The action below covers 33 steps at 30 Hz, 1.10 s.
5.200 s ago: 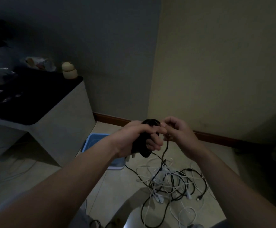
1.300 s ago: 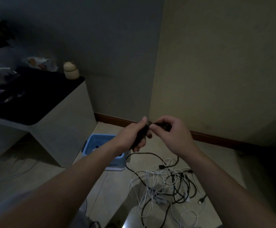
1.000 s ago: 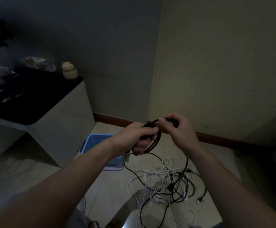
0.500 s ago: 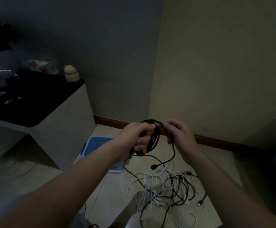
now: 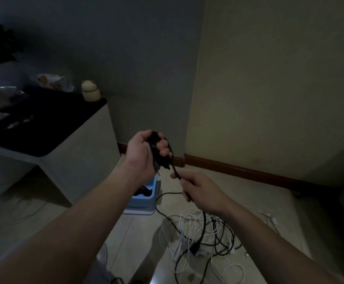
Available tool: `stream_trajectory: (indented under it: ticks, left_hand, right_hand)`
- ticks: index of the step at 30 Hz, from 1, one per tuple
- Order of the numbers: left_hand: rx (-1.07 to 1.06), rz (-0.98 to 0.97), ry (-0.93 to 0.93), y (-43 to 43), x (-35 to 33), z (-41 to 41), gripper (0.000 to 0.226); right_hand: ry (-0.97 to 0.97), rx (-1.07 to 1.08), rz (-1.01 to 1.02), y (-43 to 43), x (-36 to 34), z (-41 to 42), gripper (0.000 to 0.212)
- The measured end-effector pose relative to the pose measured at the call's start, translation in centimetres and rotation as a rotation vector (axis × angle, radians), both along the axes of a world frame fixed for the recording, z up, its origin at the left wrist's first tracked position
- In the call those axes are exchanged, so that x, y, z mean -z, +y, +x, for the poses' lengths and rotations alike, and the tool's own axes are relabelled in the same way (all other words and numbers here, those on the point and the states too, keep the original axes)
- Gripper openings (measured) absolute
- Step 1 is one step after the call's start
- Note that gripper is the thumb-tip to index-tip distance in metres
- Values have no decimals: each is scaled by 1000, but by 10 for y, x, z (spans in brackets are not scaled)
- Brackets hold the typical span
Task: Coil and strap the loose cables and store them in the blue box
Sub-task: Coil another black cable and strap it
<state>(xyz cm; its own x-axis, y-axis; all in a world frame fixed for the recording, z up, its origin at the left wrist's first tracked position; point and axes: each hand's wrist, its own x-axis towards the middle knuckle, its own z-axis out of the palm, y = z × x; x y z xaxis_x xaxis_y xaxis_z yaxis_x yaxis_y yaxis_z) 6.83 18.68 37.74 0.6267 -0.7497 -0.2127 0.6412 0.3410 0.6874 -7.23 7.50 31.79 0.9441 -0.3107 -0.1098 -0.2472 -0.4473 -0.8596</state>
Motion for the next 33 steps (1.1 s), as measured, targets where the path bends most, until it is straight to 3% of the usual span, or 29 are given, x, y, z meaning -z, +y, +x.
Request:
stream_trajectory:
  ticks: [5,11,15,21,23,29,33]
  left_hand:
    - [89,155,-201,-12,8,-11,25]
    - [148,398,-734,-13,14,-21,40]
    - [133,482,-863,-7,16,-19,39]
    - [158,771,-1129,-4,27,-19,36]
    - [206,772,-1107,-2,28,-22,36]
    - [531,549,-724,9,13,-29,49]
    - [651,385,-679,16,6,-34,51]
  right_hand:
    - [42,-45,-5,2,-11,-3,30]
    - [20,14,113,4,-22,-2,20]
    - [-2,69,269,4,-31,-4,17]
    - [-43,94,451,1,-43,-10,21]
    - [-86,110,455,-3,-47,-12,22]
    - [-287,251,183,-14,-48,-14,19]
    - [-318,376,51,-21,-42,-10,39]
